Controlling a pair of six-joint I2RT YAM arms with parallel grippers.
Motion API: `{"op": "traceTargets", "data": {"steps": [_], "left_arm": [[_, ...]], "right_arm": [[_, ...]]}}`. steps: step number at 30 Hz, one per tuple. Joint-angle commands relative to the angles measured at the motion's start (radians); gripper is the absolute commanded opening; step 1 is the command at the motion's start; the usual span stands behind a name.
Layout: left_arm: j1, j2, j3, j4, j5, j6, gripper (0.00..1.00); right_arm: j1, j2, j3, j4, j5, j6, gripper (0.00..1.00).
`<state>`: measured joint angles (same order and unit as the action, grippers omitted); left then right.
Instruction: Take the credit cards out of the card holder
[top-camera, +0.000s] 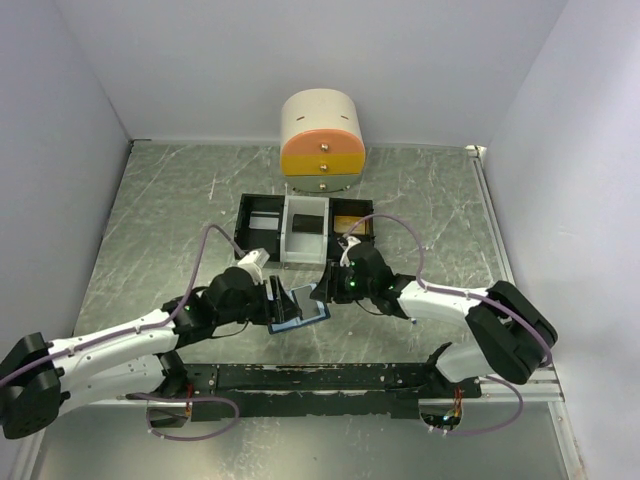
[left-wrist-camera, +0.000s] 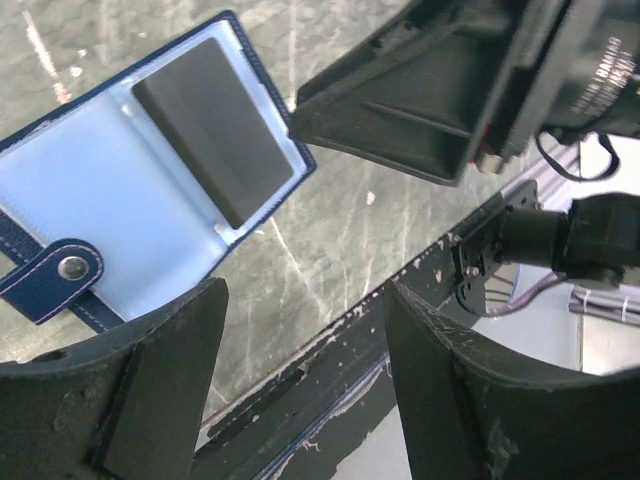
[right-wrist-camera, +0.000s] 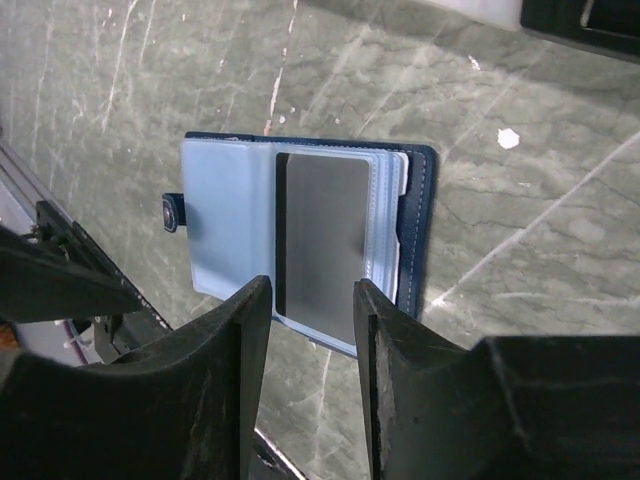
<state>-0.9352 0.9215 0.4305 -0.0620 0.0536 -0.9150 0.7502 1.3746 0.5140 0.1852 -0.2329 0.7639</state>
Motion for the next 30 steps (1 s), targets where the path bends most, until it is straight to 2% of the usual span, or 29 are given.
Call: {"op": "traceTargets", "data": {"steps": [1,6,10,15,30], "left_arm": [[-0.026,0.032,-0.03,0.1,-0.113,-0.099,0.75],[-0.03,0.053,-0.039,0.096,-0.163,-0.167,0.73],[-0.031,0.083,-0.043,0.132,-0.152,-0.188,0.75],[-0.033,0.128,-0.052,0.179,-0.131,-0.203,0.76],[-0.043,0.199,-0.012,0.167,-0.161,-0.208,0.74]], "right_arm": [[0.003,0.029,-0.005,0.062,-0.039,0.019,0.38],[0.004,0.046,-0.013,0.087,-0.057,0.029,0.35],[0.004,0.08,-0.011,0.099,-0.066,0.035,0.35],[0.003,0.097,-0.01,0.089,-0.045,0.036,0.37],[0.003,0.102,-0.062,0.118,0.007,0.061,0.38]]}}
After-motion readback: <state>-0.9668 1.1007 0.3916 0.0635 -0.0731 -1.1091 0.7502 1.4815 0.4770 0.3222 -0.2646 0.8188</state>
